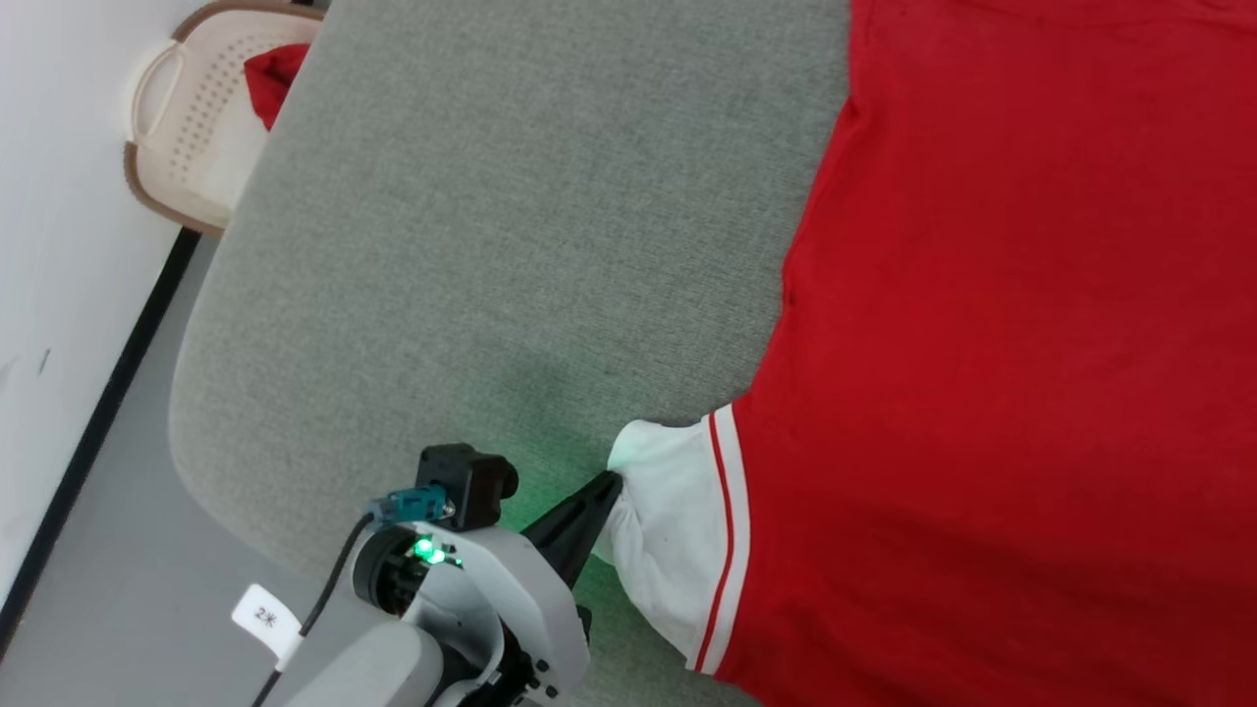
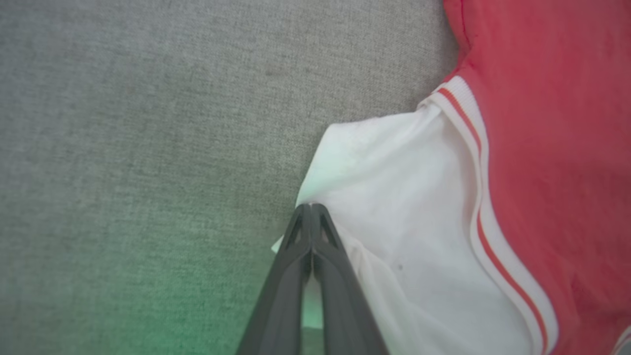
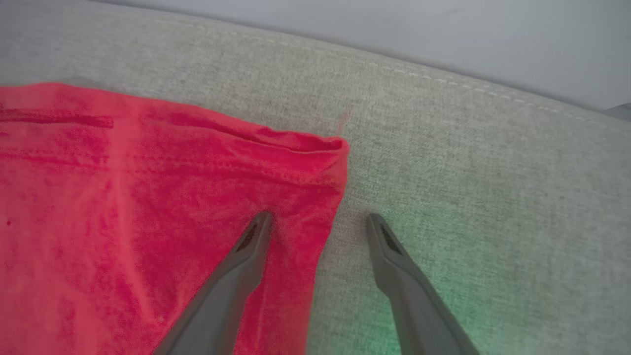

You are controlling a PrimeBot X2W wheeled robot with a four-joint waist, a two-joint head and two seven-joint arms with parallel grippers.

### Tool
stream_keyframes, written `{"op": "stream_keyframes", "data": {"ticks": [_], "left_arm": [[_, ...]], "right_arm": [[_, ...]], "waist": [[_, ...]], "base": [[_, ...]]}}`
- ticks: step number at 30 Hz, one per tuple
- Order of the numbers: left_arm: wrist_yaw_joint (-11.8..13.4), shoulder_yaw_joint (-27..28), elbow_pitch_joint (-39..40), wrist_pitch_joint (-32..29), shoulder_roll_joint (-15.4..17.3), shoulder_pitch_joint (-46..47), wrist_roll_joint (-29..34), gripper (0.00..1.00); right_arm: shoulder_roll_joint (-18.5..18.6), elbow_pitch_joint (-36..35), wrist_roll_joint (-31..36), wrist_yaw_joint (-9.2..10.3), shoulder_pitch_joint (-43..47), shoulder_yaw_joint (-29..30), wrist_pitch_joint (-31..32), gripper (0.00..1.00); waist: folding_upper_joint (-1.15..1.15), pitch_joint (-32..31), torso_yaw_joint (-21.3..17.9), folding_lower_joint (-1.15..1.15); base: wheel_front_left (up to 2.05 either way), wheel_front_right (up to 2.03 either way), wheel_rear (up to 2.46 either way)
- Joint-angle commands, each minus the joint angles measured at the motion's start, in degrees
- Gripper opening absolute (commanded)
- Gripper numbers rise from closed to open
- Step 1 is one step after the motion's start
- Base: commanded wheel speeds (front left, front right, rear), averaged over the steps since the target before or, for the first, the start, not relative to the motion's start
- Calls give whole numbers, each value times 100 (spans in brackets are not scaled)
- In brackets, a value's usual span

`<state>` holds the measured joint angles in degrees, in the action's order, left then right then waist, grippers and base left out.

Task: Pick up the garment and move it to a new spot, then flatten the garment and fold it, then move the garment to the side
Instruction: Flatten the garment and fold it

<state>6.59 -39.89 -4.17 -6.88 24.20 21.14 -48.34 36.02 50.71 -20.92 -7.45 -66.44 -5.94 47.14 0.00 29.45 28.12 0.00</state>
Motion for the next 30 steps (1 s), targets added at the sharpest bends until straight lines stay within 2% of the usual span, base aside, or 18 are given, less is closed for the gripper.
{"op": "stream_keyframes", "data": {"ticks": [1, 4, 9, 14, 18, 23, 30], "left_arm": [[-5, -20, -121, -8, -16, 28, 1, 0], [-23, -5, -226, 28, -24, 36, -40, 0], [-27, 50, -359, 58, 4, 50, -82, 0], [55, 167, -427, 128, 109, -3, -92, 0], [133, 279, -421, 141, 256, -74, -143, 0], [231, 453, -344, 180, 464, -190, -206, 0], [415, 636, -73, 193, 746, -428, -271, 0]], "right_arm": [[-259, 437, 101, -6, 386, -67, 267, 0], [-333, 575, 160, -6, 412, -128, 544, 0], [-370, 439, 140, -6, 337, -71, 399, 0], [-439, 58, -73, -6, 394, -355, 362, 0], [-371, -467, -452, -6, 577, -758, 462, 0], [-79, -1302, -1002, -5, 870, -1157, 480, 0], [135, -2568, -1794, -5, 1599, -1339, 439, 0]], "waist": [[0, 121, 121, 0], [0, 108, 97, 0], [0, 28, -48, 0], [0, -153, -335, 0], [0, -332, -645, 0], [0, -538, -1034, 0], [0, -811, -1534, 0]], "base": [[0, 0, 0], [0, 0, 0], [0, 0, 0], [0, 0, 0], [0, 0, 0], [0, 0, 0], [0, 0, 0]]}}
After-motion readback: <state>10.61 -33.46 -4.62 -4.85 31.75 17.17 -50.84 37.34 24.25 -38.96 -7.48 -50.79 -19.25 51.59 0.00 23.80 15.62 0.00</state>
